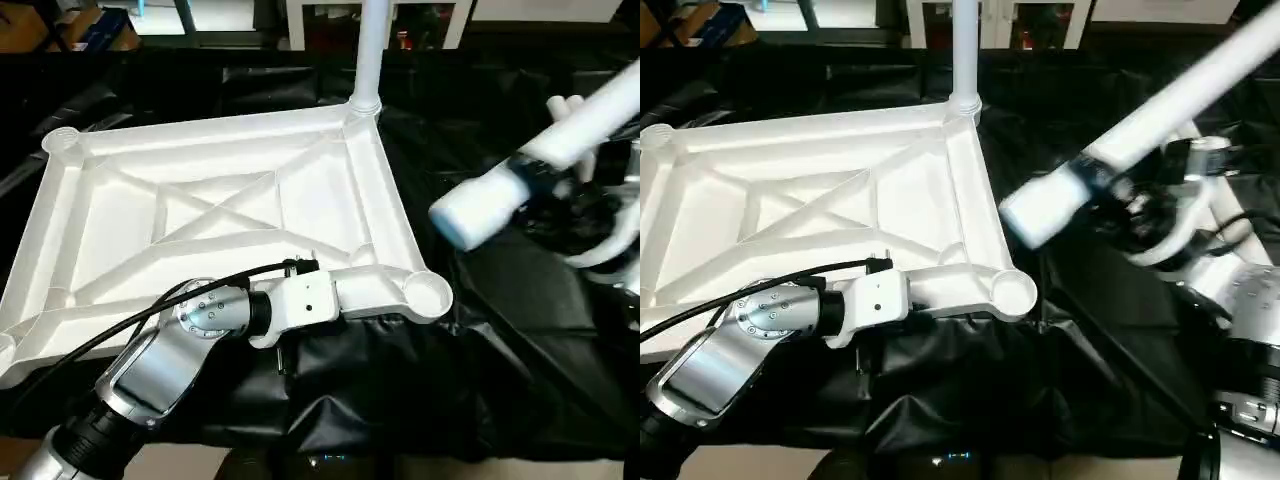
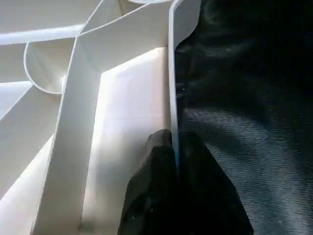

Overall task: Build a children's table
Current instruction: Insert table leg to table base

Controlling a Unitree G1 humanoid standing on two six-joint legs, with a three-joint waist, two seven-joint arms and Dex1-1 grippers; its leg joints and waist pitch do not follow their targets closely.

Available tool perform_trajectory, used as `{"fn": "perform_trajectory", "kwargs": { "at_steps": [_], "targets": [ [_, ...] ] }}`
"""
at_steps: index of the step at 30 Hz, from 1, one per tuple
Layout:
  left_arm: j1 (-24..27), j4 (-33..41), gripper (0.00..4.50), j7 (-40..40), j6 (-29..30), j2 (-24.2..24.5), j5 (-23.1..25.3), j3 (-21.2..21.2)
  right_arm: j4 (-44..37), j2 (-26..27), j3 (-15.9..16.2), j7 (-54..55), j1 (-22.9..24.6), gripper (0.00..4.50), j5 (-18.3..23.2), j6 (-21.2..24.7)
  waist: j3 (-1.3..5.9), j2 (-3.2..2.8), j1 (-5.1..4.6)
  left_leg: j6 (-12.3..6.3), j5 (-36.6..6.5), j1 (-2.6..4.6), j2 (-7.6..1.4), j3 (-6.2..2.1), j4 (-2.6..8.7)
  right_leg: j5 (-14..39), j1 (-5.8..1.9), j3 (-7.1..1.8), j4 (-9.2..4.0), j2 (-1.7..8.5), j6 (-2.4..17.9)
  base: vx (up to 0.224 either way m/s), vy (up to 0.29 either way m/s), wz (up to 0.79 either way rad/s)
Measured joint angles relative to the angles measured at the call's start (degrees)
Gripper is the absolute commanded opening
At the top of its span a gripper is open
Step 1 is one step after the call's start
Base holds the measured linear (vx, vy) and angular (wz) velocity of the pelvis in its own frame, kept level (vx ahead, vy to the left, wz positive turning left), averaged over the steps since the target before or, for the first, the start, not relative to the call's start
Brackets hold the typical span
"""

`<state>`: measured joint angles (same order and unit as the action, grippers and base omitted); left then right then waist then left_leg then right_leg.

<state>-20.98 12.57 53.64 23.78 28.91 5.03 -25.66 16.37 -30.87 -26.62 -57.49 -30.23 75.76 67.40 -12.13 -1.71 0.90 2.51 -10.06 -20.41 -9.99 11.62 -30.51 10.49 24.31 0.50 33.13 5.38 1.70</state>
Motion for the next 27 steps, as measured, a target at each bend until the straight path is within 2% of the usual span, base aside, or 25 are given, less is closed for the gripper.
{"fn": "perform_trajectory", "kwargs": {
  "at_steps": [5, 11, 20, 27],
  "targets": [
    [-0.3, 0.4, 0.00, 0.0, 0.0, -0.1, 0.2, 0.1, -2.0, 0.9, -1.1, 2.5, 1.1, 1.85, 5.7, 2.9, 0.05, -0.08, 0.32, -0.04, 0.0, -0.67, 0.00, -0.01, -0.14, -0.1, 0.70, 0.00, 0.12, 0.01, -0.1, 0.000, 0.000, 0.00],
    [-0.2, 0.1, 0.00, -0.1, -0.1, -0.1, 0.3, 0.3, -2.7, 1.1, -3.0, 5.5, 1.1, 1.85, 11.6, 5.0, 0.02, -0.04, 0.55, -0.08, 0.1, -0.66, -0.04, 0.01, -0.26, -0.1, 0.69, 0.00, 0.13, 0.00, -0.2, 0.000, 0.000, 0.00],
    [0.1, 0.2, 0.00, 0.0, -0.1, -0.1, 0.4, 0.3, -2.9, 1.1, -3.5, 5.8, 1.1, 1.85, 16.4, 6.2, 0.02, -0.03, 0.66, -0.08, 0.1, -0.67, -0.05, 0.00, -0.26, -0.1, 0.69, 0.02, 0.19, -0.01, -0.2, 0.000, 0.000, 0.00],
    [0.0, 0.1, 0.00, 0.0, -0.1, -0.1, 0.4, 0.3, -3.1, 1.1, -4.3, 7.6, 1.2, 1.85, 17.4, 5.4, 0.03, -0.05, 0.67, -0.08, 0.1, -0.68, -0.06, -0.01, -0.36, -0.1, 0.71, 0.02, 0.29, -0.01, -0.2, 0.000, 0.000, 0.00]
  ]
}}
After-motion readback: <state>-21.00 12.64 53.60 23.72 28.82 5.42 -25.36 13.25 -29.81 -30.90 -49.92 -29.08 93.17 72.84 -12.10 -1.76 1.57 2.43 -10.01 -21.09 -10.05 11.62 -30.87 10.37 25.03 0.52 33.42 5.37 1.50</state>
